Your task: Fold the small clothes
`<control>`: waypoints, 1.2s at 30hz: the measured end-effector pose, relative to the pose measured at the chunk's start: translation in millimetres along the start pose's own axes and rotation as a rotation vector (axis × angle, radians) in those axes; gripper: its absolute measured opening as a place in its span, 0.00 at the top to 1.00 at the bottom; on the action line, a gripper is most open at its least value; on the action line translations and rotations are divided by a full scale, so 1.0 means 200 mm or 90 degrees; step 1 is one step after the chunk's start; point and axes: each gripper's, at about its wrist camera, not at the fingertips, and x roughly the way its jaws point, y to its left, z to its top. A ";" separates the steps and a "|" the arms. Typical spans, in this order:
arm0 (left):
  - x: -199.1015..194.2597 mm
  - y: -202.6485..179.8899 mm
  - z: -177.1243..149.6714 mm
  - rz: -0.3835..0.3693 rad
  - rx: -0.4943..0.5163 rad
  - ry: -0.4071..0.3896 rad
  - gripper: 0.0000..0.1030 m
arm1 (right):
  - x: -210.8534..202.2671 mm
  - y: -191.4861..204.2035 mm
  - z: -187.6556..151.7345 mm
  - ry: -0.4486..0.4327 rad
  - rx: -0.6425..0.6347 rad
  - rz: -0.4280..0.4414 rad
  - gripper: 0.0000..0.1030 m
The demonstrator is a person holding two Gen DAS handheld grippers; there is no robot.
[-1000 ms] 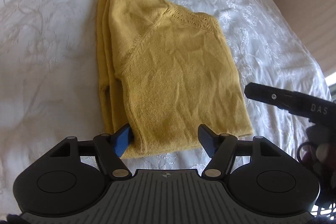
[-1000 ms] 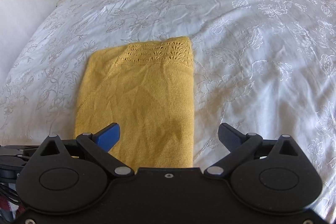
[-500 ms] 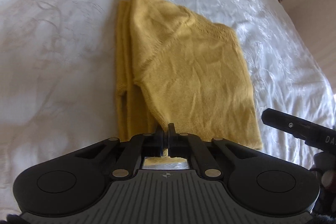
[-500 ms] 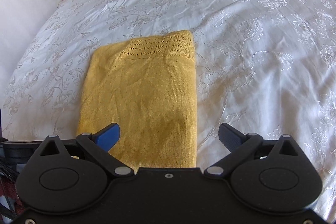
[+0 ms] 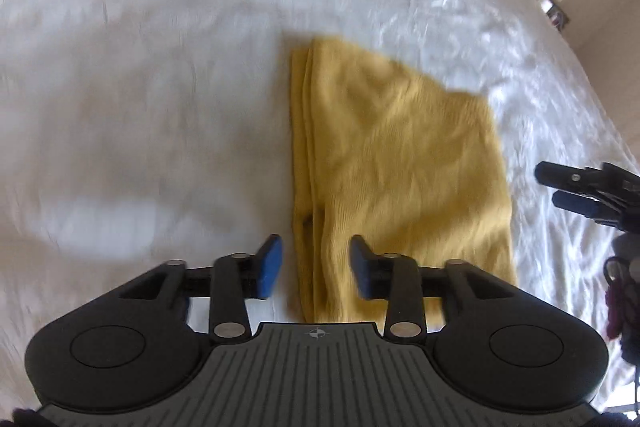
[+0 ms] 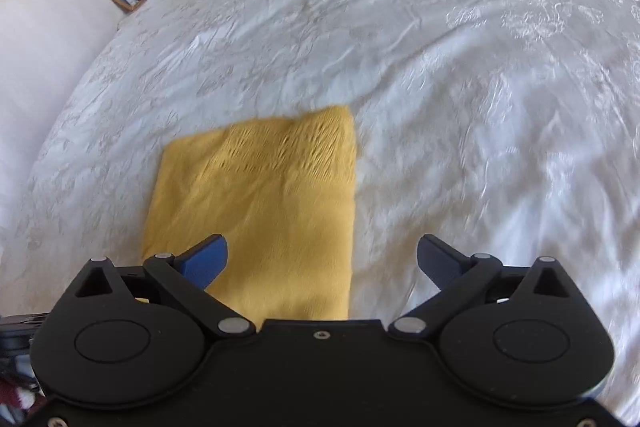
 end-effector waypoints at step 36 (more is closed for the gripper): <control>0.40 -0.01 0.06 -0.229 -0.147 0.114 0.82 | 0.32 -0.06 0.14 0.147 0.098 0.196 0.59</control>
